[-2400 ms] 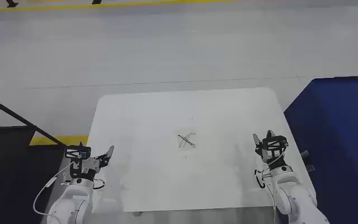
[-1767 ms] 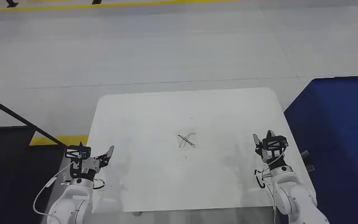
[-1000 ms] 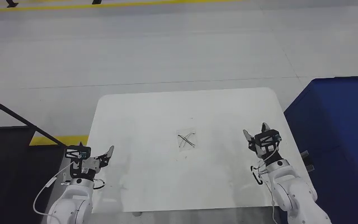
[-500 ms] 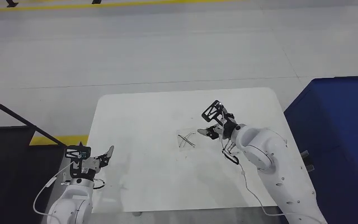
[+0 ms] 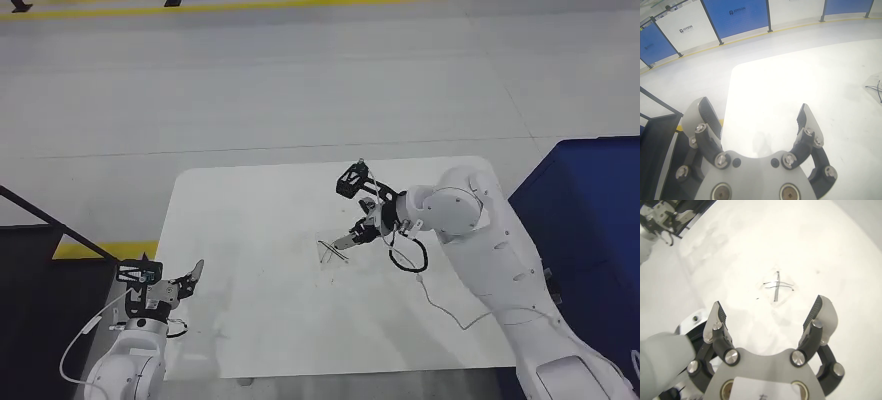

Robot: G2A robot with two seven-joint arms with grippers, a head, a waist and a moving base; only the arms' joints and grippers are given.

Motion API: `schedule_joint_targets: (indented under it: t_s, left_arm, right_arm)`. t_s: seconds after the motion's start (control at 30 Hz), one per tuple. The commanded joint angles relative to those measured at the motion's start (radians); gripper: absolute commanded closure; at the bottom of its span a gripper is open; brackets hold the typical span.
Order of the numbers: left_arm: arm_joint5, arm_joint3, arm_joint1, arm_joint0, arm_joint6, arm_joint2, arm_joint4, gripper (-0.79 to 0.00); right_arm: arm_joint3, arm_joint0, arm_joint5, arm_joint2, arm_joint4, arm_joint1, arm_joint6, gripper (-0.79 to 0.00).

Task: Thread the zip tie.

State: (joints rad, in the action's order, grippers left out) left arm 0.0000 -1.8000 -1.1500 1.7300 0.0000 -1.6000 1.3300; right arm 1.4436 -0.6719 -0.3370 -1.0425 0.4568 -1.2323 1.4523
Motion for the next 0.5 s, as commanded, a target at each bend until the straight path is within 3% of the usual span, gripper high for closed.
schedule_joint_targets:
  t_s: [0.0,0.1,0.33,0.37,0.4,0.43,0.47]
  left_arm:
    - [0.0,0.0,0.0,0.0,0.0,0.0,0.0,-0.785]
    - [0.0,0.0,0.0,0.0,0.0,0.0,0.0,-0.785]
    - [0.0,0.0,0.0,0.0,0.0,0.0,0.0,-0.785]
    - [0.0,0.0,0.0,0.0,0.0,0.0,0.0,-0.785]
    - [0.0,0.0,0.0,0.0,0.0,0.0,0.0,-0.785]
    - [0.0,0.0,0.0,0.0,0.0,0.0,0.0,-0.785]
    - [0.0,0.0,0.0,0.0,0.0,0.0,0.0,-0.785]
  right_arm:
    - [-0.137,0.127,0.028,0.097,-0.089,-0.027,0.055,-0.785]
    - [-0.261,0.206,0.06,0.185,-0.092,-0.059,0.038,-0.785]
    - [-0.261,0.206,0.06,0.185,-0.092,-0.059,0.038,-0.785]
    - [-0.257,0.188,0.04,0.196,-0.143,-0.061,0.071,-0.785]
    - [-0.237,0.156,0.053,0.244,-0.334,-0.065,0.084,-0.785]
    - [-0.262,0.182,0.053,0.298,-0.464,-0.06,0.084,-0.785]
    - [-0.301,0.237,0.052,0.344,-0.498,-0.051,0.084,-0.785]
